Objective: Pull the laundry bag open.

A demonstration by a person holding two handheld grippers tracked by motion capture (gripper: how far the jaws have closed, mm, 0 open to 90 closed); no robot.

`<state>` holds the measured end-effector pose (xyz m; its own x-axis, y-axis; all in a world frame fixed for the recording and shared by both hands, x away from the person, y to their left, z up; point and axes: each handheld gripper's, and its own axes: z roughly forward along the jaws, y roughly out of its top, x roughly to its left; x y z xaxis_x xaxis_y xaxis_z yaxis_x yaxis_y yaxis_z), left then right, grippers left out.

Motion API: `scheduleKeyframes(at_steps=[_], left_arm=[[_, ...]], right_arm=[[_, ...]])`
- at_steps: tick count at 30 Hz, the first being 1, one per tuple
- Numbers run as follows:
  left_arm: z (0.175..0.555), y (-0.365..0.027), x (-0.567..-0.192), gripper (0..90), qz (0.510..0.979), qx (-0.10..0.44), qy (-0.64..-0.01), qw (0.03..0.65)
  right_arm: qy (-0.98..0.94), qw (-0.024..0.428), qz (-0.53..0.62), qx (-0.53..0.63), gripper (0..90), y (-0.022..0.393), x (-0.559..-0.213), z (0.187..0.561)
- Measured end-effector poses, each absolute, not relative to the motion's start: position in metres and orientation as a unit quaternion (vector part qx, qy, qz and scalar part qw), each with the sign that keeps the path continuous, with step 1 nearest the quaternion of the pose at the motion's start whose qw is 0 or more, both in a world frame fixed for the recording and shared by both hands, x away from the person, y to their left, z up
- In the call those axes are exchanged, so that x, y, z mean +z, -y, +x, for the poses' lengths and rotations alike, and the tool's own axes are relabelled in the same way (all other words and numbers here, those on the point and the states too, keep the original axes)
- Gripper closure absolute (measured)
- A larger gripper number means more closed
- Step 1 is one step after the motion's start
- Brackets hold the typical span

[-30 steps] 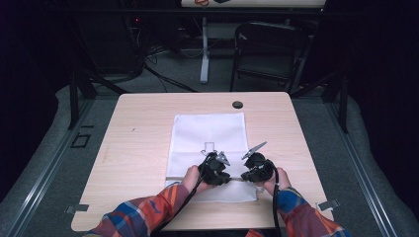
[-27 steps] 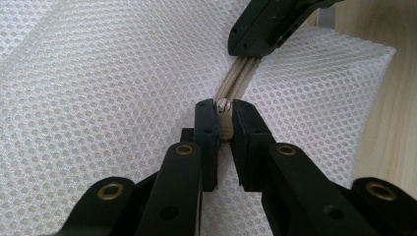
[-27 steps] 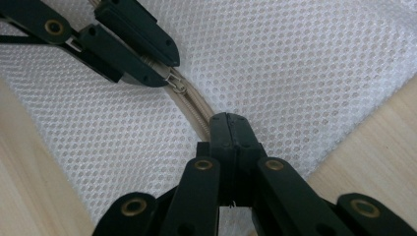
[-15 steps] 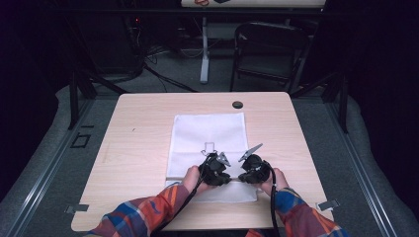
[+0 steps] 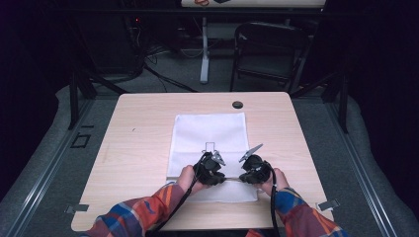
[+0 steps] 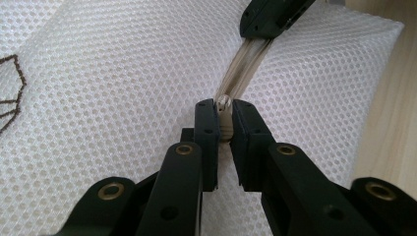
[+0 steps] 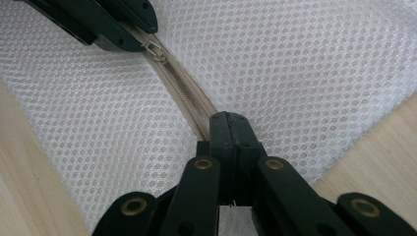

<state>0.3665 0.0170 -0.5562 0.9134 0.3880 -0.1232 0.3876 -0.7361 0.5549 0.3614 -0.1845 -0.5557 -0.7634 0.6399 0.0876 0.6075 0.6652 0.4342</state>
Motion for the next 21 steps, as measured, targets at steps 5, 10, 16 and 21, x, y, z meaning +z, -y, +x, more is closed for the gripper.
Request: scheduleKeyframes(at_steps=[5,10,16,21], left_arm=[[0.366,-0.025,-0.555,81.9,0.932,0.002,-0.212,0.295],[0.366,-0.035,-0.553,81.9,0.931,0.002,-0.218,0.294],[0.364,-0.045,-0.551,81.9,0.930,0.003,-0.223,0.293],[0.363,-0.050,-0.550,81.9,0.929,0.004,-0.225,0.295]], right_arm=[[-0.910,0.037,0.346,0.227,90.0,0.184,-0.556,0.361],[-0.909,0.037,0.347,0.226,90.0,0.184,-0.556,0.361],[-0.909,0.037,0.348,0.225,90.0,0.184,-0.556,0.362],[-0.909,0.037,0.348,0.225,90.0,0.185,-0.556,0.362]])
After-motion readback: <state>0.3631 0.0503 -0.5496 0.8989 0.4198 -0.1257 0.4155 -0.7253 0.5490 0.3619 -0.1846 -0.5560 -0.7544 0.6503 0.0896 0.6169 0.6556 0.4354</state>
